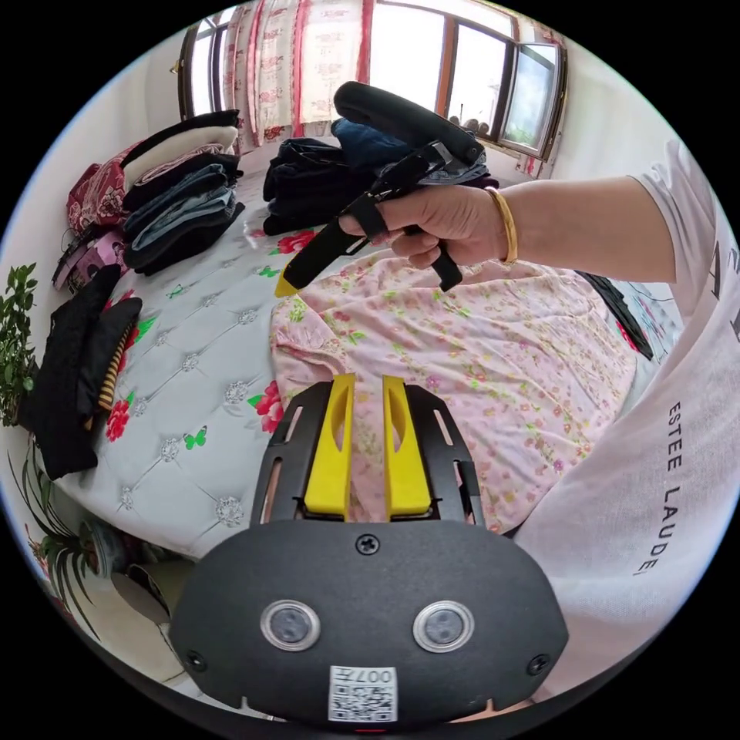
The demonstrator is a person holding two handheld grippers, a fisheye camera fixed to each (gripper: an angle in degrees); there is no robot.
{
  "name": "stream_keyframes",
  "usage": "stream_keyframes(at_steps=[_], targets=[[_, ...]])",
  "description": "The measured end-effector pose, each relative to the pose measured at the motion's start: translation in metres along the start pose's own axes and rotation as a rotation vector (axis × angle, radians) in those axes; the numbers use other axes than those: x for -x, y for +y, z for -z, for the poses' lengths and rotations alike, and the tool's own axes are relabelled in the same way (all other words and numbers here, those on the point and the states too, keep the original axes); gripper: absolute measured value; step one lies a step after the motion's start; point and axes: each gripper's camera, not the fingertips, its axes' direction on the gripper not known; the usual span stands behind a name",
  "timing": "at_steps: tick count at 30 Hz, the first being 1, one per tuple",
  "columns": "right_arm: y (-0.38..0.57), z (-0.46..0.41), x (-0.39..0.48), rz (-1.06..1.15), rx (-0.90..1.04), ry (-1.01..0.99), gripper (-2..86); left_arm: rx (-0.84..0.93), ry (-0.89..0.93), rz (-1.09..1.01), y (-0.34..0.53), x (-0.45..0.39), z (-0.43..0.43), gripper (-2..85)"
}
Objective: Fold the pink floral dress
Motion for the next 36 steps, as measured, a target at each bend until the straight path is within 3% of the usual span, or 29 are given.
stream_keyframes(at_steps=[6, 8, 15, 20, 27, 36], targets=[[-0.004, -0.045, 0.025, 0.08, 0.177, 0.189, 6.7, -0.025, -0.082, 0.074, 0.016, 0.006, -0.009, 6.3], [0.001, -0.035, 0.021, 0.046, 0.15, 0.258, 3.7, -0.045, -0.075, 0.129, 0.021, 0.019, -0.008, 6.9], [0.039, 0.05, -0.051, -0.25, 0.048, 0.152, 1.1, 0.104, 0.21, 0.108, 0.022, 0.032, -0.067, 6.3], [0.091, 0.126, -0.088, -0.421, -0.081, 0.041, 2.7, 0.136, 0.201, 0.023, 0.027, 0.021, -0.075, 5.8], [0.221, 0.255, -0.116, -0.713, -0.209, 0.06, 4.2, 0.127, 0.244, -0.056, 0.005, 0.029, -0.073, 5.9], [0.483, 0.447, -0.135, -1.361, -0.487, 0.456, 5.8, 0.093, 0.445, -0.299, -0.131, -0.015, -0.137, 7.0]])
